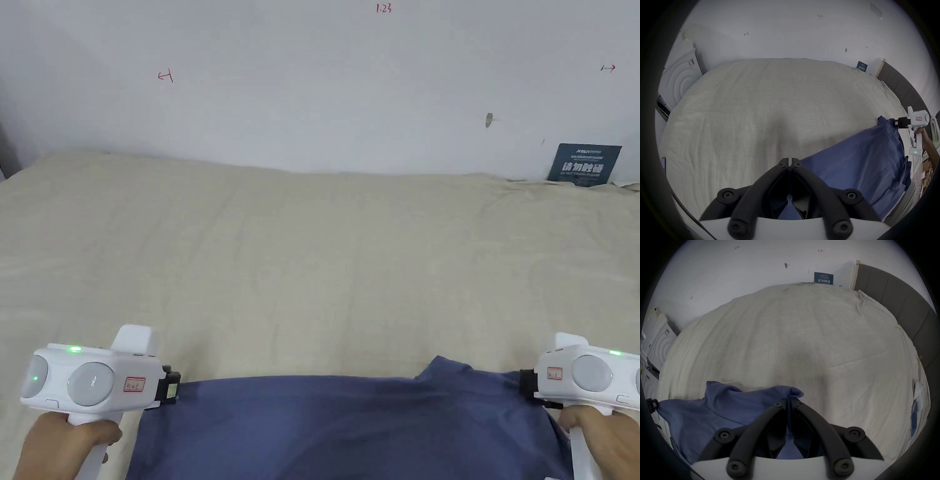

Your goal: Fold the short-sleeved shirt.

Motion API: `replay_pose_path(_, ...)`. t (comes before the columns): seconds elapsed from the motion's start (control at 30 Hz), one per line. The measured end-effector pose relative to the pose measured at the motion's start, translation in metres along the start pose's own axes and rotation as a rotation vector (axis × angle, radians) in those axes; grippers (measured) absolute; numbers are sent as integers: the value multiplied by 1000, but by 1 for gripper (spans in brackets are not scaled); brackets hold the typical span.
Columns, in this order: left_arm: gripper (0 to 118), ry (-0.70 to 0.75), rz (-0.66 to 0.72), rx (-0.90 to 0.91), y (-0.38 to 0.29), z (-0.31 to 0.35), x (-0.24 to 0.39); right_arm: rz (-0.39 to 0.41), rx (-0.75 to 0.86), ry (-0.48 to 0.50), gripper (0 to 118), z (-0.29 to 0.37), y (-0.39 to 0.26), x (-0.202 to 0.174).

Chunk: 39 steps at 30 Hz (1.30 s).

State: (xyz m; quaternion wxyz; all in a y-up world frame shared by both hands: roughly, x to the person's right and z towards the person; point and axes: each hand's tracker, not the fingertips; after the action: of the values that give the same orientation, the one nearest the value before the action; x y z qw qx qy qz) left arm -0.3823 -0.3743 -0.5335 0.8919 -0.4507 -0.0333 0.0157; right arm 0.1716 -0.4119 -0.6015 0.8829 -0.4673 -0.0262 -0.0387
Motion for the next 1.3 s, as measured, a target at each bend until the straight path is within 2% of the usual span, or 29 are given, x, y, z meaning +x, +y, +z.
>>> replay_pose_path(0.1, 0, 10, 18, 21, -5, 7, -1, -16, 57, 46, 4, 31, -3, 2)
replay_pose_path(0.37, 0, 24, 93, 53, -20, 34, -9, 9, 195, 156, 4, 128, -32, 18)
replay_pose_path(0.7, 0, 31, 129, 94, -61, 92, -22, 36, 276, 228, 4, 211, -98, 55)
replay_pose_path(1.03, 0, 34, 101, 54, -140, 122, -19, 44, 233, 238, 4, 228, -180, 63)
replay_pose_path(1.3, 0, 45, 99, -40, -195, 114, -13, -26, 102, 195, 4, 200, -241, 74)
